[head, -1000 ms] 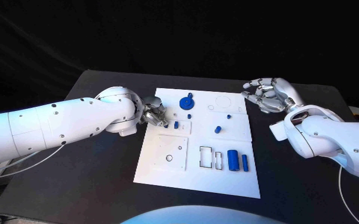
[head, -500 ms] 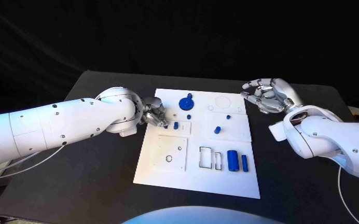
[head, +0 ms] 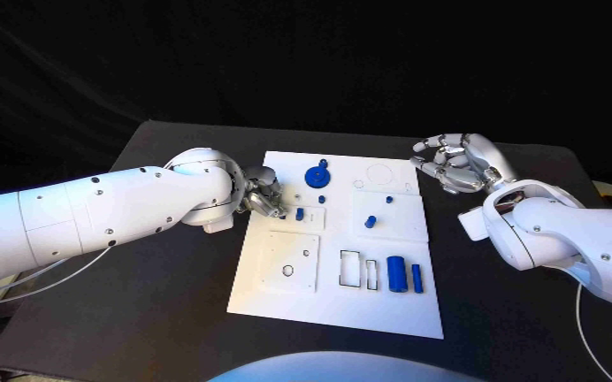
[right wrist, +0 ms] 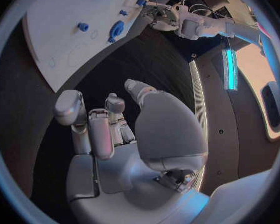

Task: Assemble the parts on the task board

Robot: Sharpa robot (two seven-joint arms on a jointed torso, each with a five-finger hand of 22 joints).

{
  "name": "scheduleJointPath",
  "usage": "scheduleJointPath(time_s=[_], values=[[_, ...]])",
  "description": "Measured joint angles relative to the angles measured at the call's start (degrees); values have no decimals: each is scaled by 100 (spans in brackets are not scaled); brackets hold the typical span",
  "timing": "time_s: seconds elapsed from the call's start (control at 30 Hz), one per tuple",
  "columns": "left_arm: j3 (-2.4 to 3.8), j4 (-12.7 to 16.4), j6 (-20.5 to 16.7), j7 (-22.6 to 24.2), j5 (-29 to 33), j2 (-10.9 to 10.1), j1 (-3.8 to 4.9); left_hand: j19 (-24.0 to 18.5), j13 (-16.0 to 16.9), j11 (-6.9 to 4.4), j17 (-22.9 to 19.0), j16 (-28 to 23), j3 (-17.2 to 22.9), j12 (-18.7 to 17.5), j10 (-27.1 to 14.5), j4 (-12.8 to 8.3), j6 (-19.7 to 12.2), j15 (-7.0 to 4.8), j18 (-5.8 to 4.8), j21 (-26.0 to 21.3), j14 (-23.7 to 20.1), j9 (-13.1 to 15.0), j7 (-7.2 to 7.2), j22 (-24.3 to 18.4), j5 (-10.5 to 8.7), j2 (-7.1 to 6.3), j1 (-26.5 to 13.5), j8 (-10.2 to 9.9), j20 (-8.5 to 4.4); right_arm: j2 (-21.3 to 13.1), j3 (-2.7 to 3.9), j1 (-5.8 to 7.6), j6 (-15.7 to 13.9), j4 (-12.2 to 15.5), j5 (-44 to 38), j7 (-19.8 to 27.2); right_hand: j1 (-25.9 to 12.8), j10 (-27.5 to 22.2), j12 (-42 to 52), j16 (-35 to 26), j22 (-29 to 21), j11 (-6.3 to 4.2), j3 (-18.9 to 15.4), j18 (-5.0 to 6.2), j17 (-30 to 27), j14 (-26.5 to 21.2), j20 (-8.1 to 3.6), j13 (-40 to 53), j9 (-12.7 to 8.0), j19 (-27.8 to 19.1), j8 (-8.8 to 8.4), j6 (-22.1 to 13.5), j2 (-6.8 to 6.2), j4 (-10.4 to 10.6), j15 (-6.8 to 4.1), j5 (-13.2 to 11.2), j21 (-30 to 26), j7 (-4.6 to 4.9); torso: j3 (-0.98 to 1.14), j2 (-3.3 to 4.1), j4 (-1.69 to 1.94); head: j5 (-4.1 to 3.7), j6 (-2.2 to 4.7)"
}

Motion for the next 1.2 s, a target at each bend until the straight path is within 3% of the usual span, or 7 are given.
scheduleJointPath(time_s=[0.1,0.37,0.4,0.73,1.0,1.2], values=[[-2,-5,9,-16,13,7,-2,0,4,-9,0,0,0,0,9,0,33,0,0,0,0,-2,-19,0,35,-60,-60,0,0,-1,0,0,0,0,0,0,0,0,0,0,0,0,0,0,0,0,0,0,0,0,0,0,0,0,0,0,0,0,-1,2,-1,-4,0],[-2,-24,-7,-56,75,17,-2,0,-46,-30,0,0,-43,-1,30,-49,114,-43,0,0,1,-26,-97,0,6,-27,-318,-23,0,-3,0,0,-1,4,0,1,0,-21,0,-32,-12,-21,0,0,-15,0,0,-18,-6,0,0,0,0,0,0,0,0,0,-1,4,-1,-11,0],[-3,-29,-11,-61,81,21,-2,0,-46,-30,0,0,150,-1,30,-248,116,-43,1,0,1,-34,-99,0,-14,-29,-346,-23,0,-3,0,0,-1,4,0,1,0,-21,0,-31,-12,-21,0,0,-15,0,0,-18,-6,0,0,0,0,0,0,0,0,0,-1,4,-1,-12,0],[-11,-106,-46,-110,133,82,-6,21,-55,-29,0,0,148,-2,29,-246,139,-64,1,0,-19,-77,-102,0,-17,-24,-461,-63,-21,-12,0,0,-1,12,0,3,0,-21,0,-31,-18,-20,0,0,-20,0,0,-27,-6,0,0,0,0,0,0,0,-28,0,-1,6,-5,-15,3],[-13,-156,-73,-123,153,88,-9,21,-54,-51,0,0,-367,-20,6,156,232,-85,1,0,2,-128,-197,3,-12,-97,-534,-99,-21,-24,0,0,-1,18,0,3,0,-20,0,-31,-18,-20,-17,0,-20,0,0,-27,-6,0,0,0,0,16,0,0,-28,0,-1,5,-4,-33,1],[-15,-168,-99,-124,162,89,-12,20,-46,-51,0,0,-722,-20,6,258,244,-84,0,0,2,-146,-168,4,-11,-39,-612,-123,-20,-31,2,0,-2,21,0,4,0,-20,0,-31,-18,-20,-17,0,-20,0,0,-27,-6,0,0,0,0,16,0,0,-28,0,-2,4,-4,-41,2]])
